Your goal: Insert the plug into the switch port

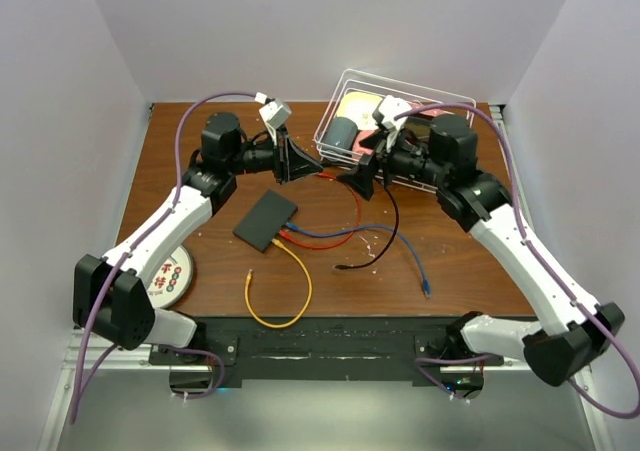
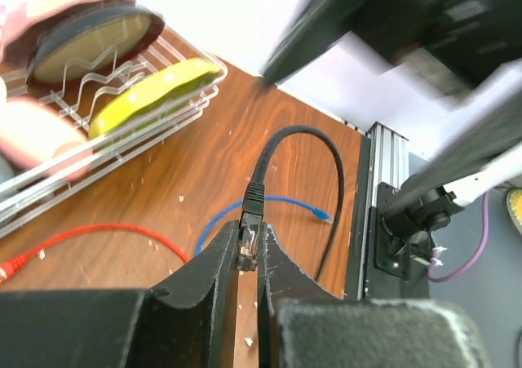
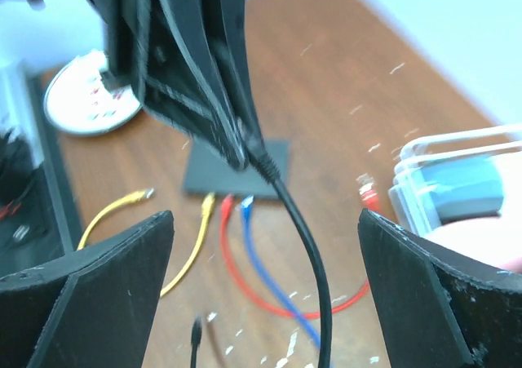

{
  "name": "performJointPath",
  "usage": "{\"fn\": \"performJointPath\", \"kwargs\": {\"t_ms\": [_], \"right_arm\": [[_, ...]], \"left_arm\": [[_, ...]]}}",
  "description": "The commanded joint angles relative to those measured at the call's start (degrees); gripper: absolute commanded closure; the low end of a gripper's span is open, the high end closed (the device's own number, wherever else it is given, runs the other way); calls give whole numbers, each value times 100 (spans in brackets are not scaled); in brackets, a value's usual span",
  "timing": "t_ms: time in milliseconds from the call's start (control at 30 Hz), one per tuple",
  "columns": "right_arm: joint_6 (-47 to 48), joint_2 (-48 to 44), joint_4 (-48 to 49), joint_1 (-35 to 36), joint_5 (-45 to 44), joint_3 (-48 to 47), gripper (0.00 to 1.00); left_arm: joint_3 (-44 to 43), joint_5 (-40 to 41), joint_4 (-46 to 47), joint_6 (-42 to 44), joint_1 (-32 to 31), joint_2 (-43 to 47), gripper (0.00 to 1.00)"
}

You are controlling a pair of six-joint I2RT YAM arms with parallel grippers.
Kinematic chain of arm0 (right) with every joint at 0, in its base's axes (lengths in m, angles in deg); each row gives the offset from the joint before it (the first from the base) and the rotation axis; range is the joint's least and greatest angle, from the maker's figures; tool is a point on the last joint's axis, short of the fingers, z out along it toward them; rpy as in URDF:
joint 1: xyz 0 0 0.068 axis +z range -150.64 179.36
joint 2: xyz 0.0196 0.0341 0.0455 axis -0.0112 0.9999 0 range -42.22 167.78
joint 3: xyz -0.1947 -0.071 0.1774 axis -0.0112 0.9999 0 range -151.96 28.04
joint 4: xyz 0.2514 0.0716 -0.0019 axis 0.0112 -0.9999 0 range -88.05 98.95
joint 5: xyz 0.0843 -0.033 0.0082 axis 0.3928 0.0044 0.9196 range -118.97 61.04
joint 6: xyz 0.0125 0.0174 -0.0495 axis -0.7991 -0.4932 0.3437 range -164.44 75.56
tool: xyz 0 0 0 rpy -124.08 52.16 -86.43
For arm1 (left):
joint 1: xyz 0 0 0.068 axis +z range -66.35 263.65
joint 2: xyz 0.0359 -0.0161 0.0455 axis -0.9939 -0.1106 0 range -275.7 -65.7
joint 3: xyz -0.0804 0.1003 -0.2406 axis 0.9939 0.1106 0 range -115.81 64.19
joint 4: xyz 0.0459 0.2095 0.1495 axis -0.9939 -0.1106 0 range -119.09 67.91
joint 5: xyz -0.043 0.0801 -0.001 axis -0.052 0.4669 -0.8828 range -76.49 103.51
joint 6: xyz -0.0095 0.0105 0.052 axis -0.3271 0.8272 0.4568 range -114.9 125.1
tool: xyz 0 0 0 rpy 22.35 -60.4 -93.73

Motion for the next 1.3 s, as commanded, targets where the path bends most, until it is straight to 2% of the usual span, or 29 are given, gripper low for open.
{"fn": "performJointPath", "kwargs": {"t_ms": [0,133,267,333,500,700,1267], "right_arm": [[-173,-297,512,53,-1007,-30,2],[2,-272,390,325,-1561,-161,2],[458,-35,12,1080,-2370,-459,4],[547,97,-181,1222,-2581,-530,7],[688,168,-296,1504,-2766,-566,32],[881,238,-480,1627,-2880,-662,33],[1066,608,-727,1820,-3179,-838,43]], "left_arm": [[-531,137,-957,-351,9,-183,100],[-690,-30,-1109,-729,97,-254,100],[-778,-442,-960,-1343,176,-237,100],[-795,-574,-863,-1511,202,-236,100],[-892,-856,-994,-1723,211,-306,100],[-1042,-786,-1644,-1380,211,-403,100],[-1094,-900,-1733,-1292,211,-359,100]]}}
